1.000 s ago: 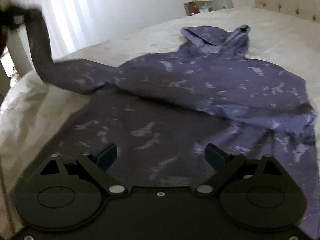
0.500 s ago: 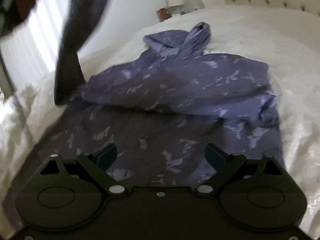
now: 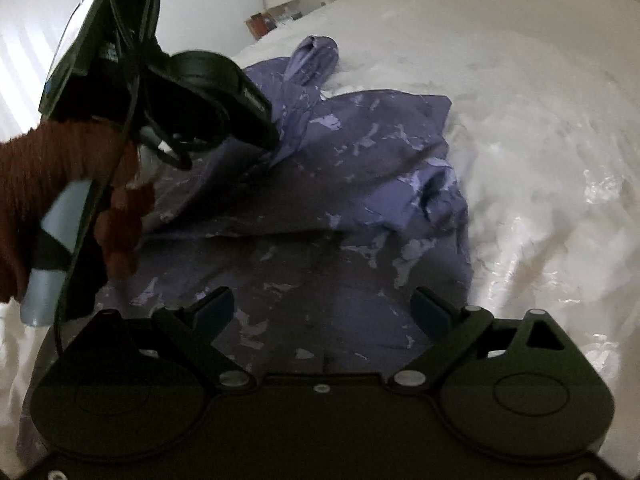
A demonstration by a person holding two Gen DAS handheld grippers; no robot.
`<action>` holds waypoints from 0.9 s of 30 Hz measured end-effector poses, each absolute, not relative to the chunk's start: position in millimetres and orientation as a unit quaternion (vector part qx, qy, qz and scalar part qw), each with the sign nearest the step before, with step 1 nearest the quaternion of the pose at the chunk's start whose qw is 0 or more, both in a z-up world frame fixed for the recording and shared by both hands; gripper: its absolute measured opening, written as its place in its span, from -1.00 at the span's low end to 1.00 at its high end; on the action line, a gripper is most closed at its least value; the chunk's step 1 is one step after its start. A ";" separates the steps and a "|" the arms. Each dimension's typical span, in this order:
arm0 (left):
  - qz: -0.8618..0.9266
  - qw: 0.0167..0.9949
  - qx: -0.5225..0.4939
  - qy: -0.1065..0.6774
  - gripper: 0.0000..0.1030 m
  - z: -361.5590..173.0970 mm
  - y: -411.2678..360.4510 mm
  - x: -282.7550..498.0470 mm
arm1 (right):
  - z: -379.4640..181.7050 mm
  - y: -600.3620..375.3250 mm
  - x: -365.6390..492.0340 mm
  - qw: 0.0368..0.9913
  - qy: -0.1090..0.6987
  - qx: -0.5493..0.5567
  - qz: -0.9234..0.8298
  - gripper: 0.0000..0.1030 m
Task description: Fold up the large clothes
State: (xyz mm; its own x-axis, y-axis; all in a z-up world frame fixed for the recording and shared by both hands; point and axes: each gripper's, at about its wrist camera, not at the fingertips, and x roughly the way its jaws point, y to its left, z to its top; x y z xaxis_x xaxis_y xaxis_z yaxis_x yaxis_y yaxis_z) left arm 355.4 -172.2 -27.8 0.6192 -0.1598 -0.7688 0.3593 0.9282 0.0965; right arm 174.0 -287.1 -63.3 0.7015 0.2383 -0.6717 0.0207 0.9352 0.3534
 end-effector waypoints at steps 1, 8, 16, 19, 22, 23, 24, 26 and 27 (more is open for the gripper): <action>-0.144 0.891 0.124 0.413 -0.83 -33.1 -176.9 359.1 | -63.7 -287.7 174.4 0.906 0.384 0.170 0.059 0.86; -0.135 0.888 0.146 0.414 -0.81 -32.7 -180.4 354.7 | -68.3 -284.6 173.7 0.902 0.396 0.159 0.061 0.92; -0.116 0.877 0.175 0.432 -0.38 -46.9 -186.1 349.4 | -73.9 -281.1 175.3 0.900 0.406 0.148 0.062 0.94; -0.113 0.876 0.182 0.432 -0.28 -52.1 -185.9 347.2 | -75.1 -279.5 175.5 0.899 0.409 0.143 0.062 0.94; -0.112 0.876 0.187 0.430 -0.24 -54.8 -185.8 345.3 | -75.8 -278.3 175.4 0.899 0.410 0.139 0.062 0.94; -0.112 0.877 0.188 0.429 -0.23 -55.1 -185.9 344.8 | -76.3 -278.2 175.4 0.899 0.411 0.138 0.062 0.94; -0.111 0.877 0.188 0.428 -0.23 -55.1 -186.2 344.4 | -76.6 -277.9 175.2 0.899 0.411 0.137 0.062 0.95; -0.111 0.877 0.190 0.427 -0.22 -55.7 -186.4 344.2 | -77.7 -277.4 176.2 0.899 0.413 0.135 0.061 0.95; -0.111 0.877 0.191 0.427 -0.21 -56.2 -186.9 344.1 | -77.9 -277.1 176.8 0.899 0.413 0.134 0.061 0.95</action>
